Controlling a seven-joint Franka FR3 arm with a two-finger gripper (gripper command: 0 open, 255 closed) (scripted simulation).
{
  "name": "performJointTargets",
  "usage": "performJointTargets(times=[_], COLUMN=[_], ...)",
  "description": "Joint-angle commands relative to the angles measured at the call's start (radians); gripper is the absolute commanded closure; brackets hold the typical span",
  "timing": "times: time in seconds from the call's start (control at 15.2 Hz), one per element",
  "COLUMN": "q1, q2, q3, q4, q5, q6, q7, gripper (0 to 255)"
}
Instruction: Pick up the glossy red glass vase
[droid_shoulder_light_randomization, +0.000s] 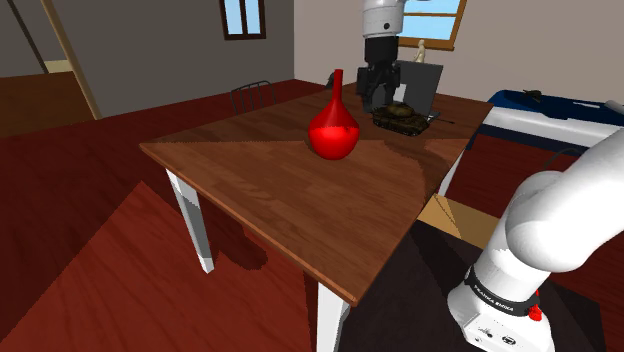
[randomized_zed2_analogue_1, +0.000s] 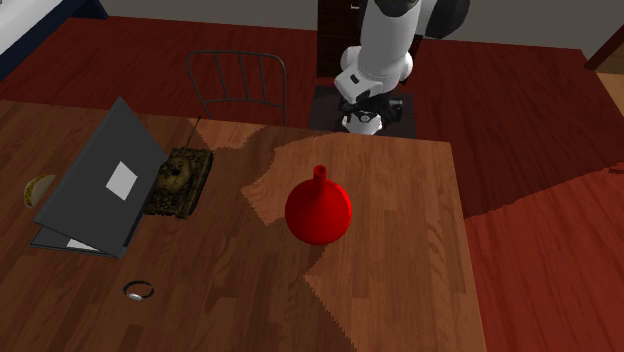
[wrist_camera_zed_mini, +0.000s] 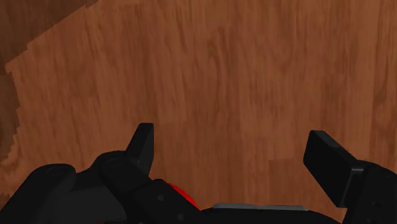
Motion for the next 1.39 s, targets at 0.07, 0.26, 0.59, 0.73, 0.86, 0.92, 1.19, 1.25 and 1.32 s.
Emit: performJointTargets(times=[0.07, 0.26, 0.59, 0.73, 0.86, 0.92, 1.19, 1.25, 1.32], q1=[-0.008, -0.018, -0.039, -0.052, -0.068, -0.078, -0.087, -0.085, -0.084], q2=[0.105, 0.211, 0.403, 0.489, 0.586, 0.642, 0.682, 0.672, 0.662], q3=[-0.016, -0.034, -0.062, -0.073, -0.083, -0.087, -0.09, -0.09, -0.089], q4=[0.122, 0.26, 0.532, 0.663, 0.816, 0.905, 0.947, 0.918, 0.889], q5=[-0.003, -0.001, 0.012, 0.023, 0.036, 0.045, 0.051, 0.05, 0.048], q6=[-0.004, -0.024, -0.085, -0.122, -0.171, -0.201, -0.199, -0.18, -0.161], q7=[-0.012, -0.027, -0.054, -0.065, -0.076, -0.081, -0.085, -0.084, -0.084], gripper=[0, 0, 0, 0, 0, 0, 0, 0, 0])
